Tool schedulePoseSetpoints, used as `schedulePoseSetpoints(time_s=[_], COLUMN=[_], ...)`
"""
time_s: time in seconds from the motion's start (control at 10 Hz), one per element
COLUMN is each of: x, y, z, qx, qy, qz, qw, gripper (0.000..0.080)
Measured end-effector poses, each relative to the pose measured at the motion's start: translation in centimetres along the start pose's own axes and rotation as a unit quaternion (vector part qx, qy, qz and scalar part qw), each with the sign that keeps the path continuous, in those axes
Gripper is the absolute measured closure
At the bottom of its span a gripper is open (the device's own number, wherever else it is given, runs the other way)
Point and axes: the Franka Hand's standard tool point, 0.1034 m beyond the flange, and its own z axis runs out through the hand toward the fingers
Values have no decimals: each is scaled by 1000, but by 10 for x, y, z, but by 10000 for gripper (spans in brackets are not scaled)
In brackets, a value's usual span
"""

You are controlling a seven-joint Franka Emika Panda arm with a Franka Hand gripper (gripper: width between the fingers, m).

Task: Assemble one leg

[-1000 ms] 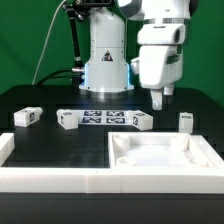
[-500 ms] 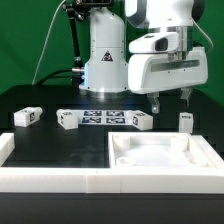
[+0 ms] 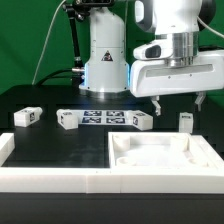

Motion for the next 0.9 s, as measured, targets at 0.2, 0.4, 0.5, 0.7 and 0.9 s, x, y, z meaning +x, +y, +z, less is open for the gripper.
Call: schedulePoseSetpoints(time_s=[0.2, 0.4, 0.5, 0.7, 0.9], x=[-1, -11, -21, -23, -27], y=[-1, -11, -24, -26, -21], z=[0, 3, 5, 5, 7], qx=[3, 8, 10, 10, 3], qy=[-1, -1, -3, -6, -48], qz=[62, 143, 157, 141, 124], qw=[998, 990, 987, 990, 991], gripper=[151, 151, 151, 151, 151])
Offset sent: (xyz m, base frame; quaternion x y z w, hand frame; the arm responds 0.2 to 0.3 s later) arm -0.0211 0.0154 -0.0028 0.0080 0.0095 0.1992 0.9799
